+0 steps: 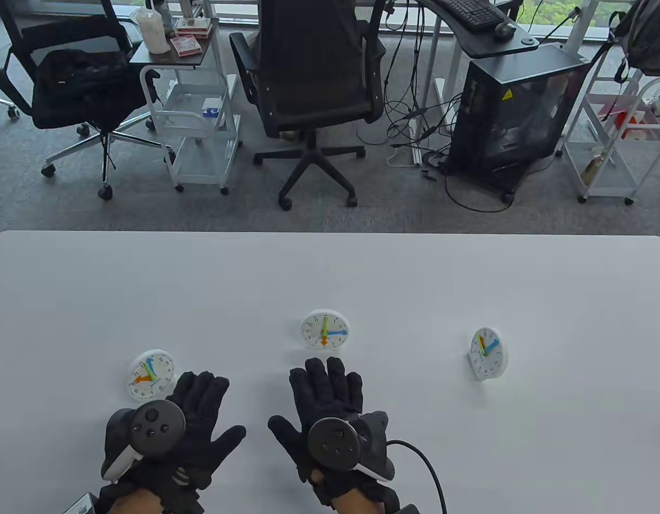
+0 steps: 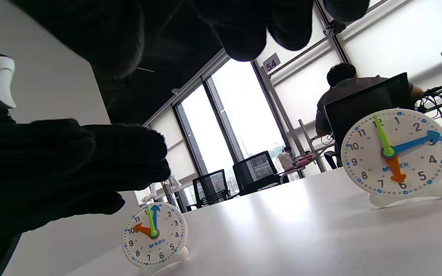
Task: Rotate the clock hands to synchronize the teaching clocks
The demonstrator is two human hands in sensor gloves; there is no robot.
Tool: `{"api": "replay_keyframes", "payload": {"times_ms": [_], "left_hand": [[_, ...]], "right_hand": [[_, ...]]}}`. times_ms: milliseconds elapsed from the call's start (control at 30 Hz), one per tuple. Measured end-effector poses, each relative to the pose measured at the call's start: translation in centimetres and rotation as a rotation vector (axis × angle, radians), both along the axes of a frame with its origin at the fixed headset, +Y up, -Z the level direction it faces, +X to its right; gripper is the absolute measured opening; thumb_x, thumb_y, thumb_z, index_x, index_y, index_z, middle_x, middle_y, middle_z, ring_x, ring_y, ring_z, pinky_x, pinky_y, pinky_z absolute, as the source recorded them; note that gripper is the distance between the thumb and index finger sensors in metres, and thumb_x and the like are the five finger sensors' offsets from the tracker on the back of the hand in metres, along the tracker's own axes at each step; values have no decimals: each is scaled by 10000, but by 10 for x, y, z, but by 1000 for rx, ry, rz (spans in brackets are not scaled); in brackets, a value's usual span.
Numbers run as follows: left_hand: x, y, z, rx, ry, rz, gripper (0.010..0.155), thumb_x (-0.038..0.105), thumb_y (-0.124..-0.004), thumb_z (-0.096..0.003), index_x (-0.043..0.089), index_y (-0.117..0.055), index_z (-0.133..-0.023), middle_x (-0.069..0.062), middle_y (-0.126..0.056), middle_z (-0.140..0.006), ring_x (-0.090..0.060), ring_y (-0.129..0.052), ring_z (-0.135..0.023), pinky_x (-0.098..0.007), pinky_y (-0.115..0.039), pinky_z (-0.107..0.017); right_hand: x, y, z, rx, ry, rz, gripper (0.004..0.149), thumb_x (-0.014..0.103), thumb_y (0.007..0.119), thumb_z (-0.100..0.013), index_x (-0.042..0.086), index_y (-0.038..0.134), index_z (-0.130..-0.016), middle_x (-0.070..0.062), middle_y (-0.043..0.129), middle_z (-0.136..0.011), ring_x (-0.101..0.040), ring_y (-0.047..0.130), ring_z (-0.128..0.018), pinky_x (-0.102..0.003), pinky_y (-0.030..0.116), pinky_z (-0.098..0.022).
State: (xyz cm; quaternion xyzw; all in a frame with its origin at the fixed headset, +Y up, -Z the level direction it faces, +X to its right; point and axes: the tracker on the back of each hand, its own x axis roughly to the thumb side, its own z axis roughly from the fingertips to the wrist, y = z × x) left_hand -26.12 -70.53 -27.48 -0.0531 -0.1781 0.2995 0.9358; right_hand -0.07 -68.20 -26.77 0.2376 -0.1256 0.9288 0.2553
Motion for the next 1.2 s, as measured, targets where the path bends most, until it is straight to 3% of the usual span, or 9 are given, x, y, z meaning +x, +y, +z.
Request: {"api": "replay_keyframes", "payload": {"times_ms": [700,1200], "left_hand": [[-5,6,0,27,8,8,874,657,-728,-511,145,-364,-1118,-283,-322,-1197,-613,-205,-1044,-749,-269,-625],[-66,22,-16,86,280,106,874,652,-736,-510,140,-369,-1116,-282,-337,-1195,-615,-227,-1044,-749,-279,-627]], "right_hand": [[5,4,4,46,-10,5,824,591,685,-509,-31,586,-1041,-311,495,-1072,-636,388,-950,-755,299,-575],[5,10,7,68,-14,4,804,572,693,-512,-32,604,-1035,-314,499,-1070,-639,377,-948,-755,284,-574]]}}
